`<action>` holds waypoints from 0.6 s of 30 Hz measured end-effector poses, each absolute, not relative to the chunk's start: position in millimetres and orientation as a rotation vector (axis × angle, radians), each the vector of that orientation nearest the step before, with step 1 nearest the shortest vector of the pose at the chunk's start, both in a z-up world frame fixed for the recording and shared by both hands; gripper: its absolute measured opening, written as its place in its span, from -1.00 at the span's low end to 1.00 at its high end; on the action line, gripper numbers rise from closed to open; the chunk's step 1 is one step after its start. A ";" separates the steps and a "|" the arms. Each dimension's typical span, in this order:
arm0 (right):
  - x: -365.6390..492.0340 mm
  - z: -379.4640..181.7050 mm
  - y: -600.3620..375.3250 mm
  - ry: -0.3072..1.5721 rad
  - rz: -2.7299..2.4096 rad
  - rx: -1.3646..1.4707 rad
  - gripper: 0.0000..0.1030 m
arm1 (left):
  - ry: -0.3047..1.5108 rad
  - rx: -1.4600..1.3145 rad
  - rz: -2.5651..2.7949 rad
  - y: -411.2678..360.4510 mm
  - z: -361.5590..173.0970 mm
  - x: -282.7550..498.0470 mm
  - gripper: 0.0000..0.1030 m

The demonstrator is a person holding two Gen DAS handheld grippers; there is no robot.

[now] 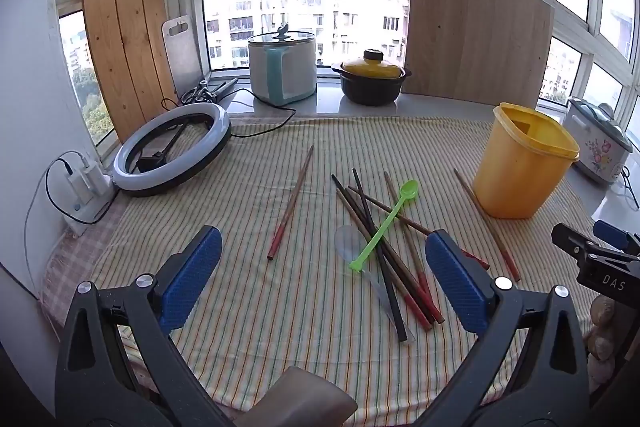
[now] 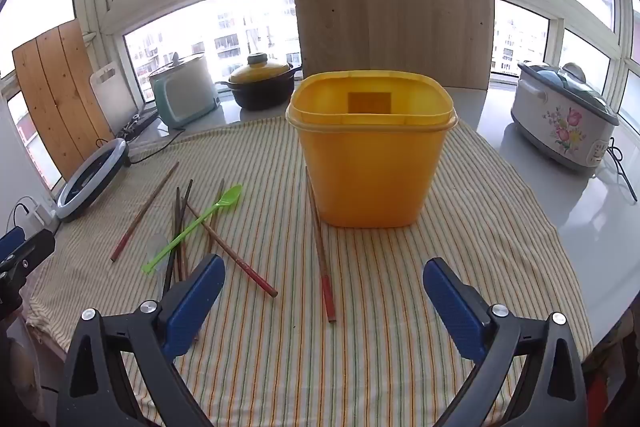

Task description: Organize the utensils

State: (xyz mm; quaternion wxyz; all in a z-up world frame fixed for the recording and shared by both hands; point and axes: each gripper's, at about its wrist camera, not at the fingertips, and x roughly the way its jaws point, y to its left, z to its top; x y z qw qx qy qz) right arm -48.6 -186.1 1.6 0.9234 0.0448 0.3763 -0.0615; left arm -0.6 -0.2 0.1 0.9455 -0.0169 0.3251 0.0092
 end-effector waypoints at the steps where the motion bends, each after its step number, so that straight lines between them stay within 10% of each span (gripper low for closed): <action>1: -49.0 1.6 -186.2 0.771 -0.123 0.095 0.96 | 0.664 -0.035 0.019 -0.2 -0.1 -0.8 1.00; 18: -51.4 4.4 -183.4 0.754 -0.121 0.067 0.96 | 0.669 -0.025 0.016 1.1 0.6 1.6 1.00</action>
